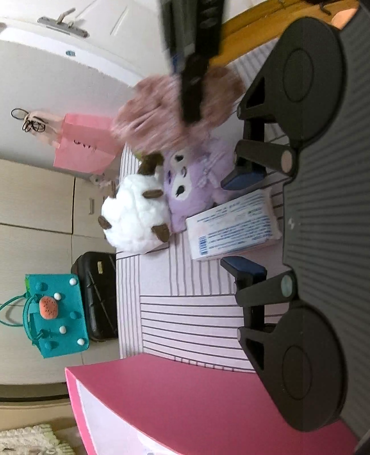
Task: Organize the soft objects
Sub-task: 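Grasp the pink floral scrunchie with the right gripper, then lift the scrunchie with the right gripper while the left grasps the white wipes packet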
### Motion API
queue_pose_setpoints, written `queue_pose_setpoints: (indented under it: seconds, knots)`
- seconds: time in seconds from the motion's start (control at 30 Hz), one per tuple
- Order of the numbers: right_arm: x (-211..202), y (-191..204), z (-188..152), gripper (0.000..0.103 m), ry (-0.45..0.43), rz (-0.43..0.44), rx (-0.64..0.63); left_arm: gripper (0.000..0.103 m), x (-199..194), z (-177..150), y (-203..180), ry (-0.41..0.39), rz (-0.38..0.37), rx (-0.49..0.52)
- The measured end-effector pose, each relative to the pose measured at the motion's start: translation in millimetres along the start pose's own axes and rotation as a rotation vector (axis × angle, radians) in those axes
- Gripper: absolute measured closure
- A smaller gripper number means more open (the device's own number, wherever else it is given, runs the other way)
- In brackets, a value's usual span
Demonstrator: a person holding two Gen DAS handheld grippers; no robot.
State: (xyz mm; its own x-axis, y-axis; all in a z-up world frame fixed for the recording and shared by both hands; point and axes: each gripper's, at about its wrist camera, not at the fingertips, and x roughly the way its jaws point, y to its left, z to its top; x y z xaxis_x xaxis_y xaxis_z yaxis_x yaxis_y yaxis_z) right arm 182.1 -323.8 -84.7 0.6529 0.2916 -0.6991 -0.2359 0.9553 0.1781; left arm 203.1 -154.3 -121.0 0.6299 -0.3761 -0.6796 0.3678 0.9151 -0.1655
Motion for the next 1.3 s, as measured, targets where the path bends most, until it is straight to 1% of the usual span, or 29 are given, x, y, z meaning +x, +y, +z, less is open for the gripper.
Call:
queue_pose_setpoints:
  seconds: [0.17,0.3,0.4,0.53,0.63,0.7,0.73,0.77,0.8,1.2,1.3]
  knots:
    - [-5,-1,-18,0.083,0.026,-0.002,0.023,0.052,8,4,-3,-0.032,0.071,-0.001]
    - [-7,-3,-30,0.083,0.037,0.010,0.045,0.053,16,9,-1,-0.024,0.085,-0.033]
    - [-6,-3,-37,0.083,0.046,0.016,0.061,0.051,22,10,-7,0.001,0.106,0.006]
    - [-6,0,-42,0.083,0.059,0.029,0.063,0.050,22,7,-9,0.008,0.128,0.011]
    - [-5,2,-45,0.083,0.065,0.035,0.058,0.049,26,6,-12,0.022,0.158,0.047]
    - [-4,3,-47,0.083,0.069,0.028,0.058,0.054,27,4,-16,0.012,0.179,0.086]
    - [-3,3,-48,0.082,0.070,0.025,0.057,0.060,27,4,-16,0.010,0.183,0.085]
    - [-4,4,-49,0.082,0.071,0.023,0.056,0.063,27,3,-16,0.008,0.180,0.080]
    - [-4,4,-49,0.082,0.071,0.022,0.056,0.063,26,3,-15,0.008,0.174,0.079]
    - [-9,15,-55,0.080,0.082,0.010,0.036,0.064,2,-6,-5,0.041,0.093,0.062]
    - [-10,20,-57,0.080,0.091,0.006,0.031,0.064,-8,-9,-7,0.041,0.069,0.077]
